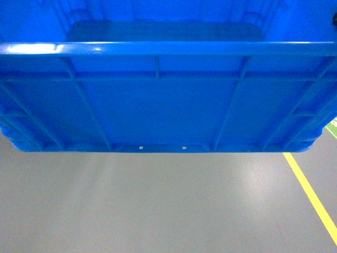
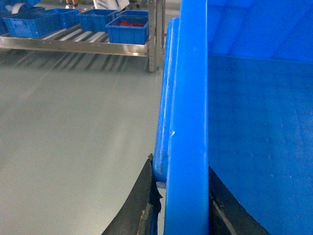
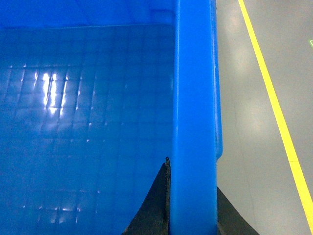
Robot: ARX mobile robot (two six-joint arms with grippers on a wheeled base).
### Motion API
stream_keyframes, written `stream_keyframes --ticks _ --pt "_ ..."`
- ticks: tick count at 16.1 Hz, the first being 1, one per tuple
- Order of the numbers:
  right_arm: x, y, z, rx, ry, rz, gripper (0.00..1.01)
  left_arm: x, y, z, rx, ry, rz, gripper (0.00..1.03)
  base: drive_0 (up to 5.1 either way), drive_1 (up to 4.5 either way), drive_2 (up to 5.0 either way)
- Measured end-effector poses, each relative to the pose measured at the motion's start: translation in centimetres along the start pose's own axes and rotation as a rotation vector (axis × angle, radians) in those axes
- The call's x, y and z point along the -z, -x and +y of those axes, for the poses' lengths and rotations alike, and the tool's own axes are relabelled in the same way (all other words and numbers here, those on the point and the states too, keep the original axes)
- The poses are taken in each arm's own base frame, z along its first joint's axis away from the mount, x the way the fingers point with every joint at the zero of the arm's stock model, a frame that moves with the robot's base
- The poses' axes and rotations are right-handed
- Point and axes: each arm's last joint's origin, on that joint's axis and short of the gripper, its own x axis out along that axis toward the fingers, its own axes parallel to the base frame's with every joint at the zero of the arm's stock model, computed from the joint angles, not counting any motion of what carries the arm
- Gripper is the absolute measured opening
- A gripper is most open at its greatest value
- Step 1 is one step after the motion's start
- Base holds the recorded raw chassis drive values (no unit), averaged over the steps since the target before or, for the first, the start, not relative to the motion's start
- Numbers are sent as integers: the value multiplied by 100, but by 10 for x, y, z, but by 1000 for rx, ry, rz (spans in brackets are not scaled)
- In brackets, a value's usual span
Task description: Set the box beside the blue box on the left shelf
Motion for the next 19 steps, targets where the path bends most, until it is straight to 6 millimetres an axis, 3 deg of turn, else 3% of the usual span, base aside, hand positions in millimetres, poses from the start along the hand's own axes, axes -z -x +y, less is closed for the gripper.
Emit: stream_keyframes --ticks 19 --pt "0 0 0 1 0 -1 7 0 0 0 1 1 -1 15 1 424 -422"
